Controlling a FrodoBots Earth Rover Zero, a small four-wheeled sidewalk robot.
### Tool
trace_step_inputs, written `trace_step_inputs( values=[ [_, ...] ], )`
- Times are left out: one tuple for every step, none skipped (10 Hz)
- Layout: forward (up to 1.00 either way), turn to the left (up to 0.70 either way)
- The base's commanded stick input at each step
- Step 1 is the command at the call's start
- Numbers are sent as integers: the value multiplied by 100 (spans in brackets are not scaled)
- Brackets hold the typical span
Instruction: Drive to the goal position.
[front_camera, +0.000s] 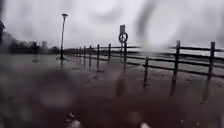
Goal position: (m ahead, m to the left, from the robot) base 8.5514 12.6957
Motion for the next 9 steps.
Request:
trace_step_inputs(
  values=[
    [70, 35],
    [70, 35],
    [70, 35],
    [70, 35],
    [70, 35],
    [70, 35],
    [70, 35],
    [70, 35],
    [70, 35]
  ],
)
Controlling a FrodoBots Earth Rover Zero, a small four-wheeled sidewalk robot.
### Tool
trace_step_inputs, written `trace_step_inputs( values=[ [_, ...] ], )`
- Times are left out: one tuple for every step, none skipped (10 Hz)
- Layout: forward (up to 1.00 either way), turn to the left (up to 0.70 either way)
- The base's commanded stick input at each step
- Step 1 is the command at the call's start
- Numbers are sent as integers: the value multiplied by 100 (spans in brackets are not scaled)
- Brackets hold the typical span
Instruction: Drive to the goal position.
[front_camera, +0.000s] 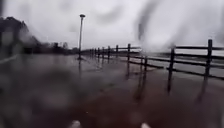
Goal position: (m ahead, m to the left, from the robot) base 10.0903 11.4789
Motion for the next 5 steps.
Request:
trace_step_inputs(
  values=[
    [70, 35],
    [70, 35],
    [70, 35],
    [70, 35],
    [70, 35]
  ],
)
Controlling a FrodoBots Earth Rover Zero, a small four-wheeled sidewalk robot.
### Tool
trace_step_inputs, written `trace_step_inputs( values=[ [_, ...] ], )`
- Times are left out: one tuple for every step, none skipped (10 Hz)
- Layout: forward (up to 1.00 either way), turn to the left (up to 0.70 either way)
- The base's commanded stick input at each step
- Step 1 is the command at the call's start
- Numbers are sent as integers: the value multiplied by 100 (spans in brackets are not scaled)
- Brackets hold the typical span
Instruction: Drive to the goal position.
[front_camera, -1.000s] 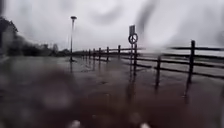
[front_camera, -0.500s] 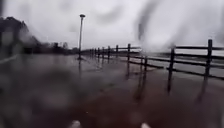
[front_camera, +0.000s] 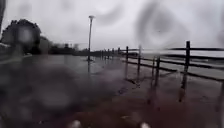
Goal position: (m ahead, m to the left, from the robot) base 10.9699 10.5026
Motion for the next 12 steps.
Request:
trace_step_inputs(
  values=[
    [70, 35],
    [70, 35],
    [70, 35],
    [70, 35],
    [70, 35],
    [70, 35],
    [70, 35],
    [70, 35],
    [70, 35],
    [70, 35],
    [70, 35],
    [70, 35]
  ],
)
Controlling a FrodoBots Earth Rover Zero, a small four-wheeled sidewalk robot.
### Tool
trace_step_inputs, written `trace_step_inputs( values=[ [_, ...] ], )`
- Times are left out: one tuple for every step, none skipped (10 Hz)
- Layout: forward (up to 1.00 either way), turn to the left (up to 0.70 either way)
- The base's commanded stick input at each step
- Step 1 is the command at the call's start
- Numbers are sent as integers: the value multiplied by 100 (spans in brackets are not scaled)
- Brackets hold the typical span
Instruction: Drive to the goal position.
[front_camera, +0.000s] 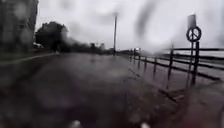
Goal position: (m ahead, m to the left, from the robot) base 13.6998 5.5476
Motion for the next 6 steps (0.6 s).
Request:
trace_step_inputs(
  values=[
    [70, 35],
    [70, 35],
    [70, 35],
    [70, 35],
    [70, 35],
    [70, 35]
  ],
)
